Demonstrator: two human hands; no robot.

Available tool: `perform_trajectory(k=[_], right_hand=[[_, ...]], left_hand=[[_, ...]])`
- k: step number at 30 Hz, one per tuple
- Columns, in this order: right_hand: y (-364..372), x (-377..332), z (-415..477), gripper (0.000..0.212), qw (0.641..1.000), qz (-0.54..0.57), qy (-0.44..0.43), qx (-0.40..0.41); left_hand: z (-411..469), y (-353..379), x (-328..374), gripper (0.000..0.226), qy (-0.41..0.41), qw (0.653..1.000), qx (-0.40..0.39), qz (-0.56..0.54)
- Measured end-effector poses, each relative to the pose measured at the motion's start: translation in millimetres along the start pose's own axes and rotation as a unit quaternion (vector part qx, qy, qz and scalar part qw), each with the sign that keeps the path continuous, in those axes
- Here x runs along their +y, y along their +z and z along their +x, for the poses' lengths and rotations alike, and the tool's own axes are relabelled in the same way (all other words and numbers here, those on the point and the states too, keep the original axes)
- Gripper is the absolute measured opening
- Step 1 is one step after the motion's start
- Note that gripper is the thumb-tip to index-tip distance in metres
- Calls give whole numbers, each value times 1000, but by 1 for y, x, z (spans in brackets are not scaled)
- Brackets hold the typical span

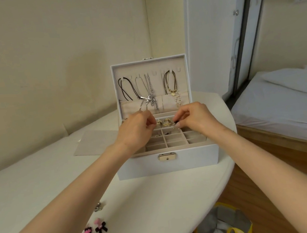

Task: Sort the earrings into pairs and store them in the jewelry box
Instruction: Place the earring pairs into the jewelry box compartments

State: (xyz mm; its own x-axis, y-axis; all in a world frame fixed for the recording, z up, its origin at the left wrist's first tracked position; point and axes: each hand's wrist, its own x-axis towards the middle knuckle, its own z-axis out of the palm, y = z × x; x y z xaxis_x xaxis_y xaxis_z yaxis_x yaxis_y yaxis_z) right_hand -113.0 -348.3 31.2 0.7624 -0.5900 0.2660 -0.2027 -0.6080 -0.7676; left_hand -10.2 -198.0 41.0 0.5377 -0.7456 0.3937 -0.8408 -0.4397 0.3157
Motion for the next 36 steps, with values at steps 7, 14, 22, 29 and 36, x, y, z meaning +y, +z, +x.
perform_trajectory(k=[7,14,22,29,36], right_hand=[[2,-2,-1,24,998,-8,-49,-27],[5,7,7,34,970,-213,-120,-1],[8,4,13,11,940,-299,-162,-29],[4,1,10,7,918,-345,-191,-48],[3,4,12,3,928,-320,-186,-43]], left_hand=[[-2,-1,2,14,5,1000,-10,6],[-3,2,0,19,15,1000,-25,9],[-4,6,3,21,26,999,-30,5],[-3,5,4,21,23,999,-27,2],[-2,8,7,32,26,998,-52,33]])
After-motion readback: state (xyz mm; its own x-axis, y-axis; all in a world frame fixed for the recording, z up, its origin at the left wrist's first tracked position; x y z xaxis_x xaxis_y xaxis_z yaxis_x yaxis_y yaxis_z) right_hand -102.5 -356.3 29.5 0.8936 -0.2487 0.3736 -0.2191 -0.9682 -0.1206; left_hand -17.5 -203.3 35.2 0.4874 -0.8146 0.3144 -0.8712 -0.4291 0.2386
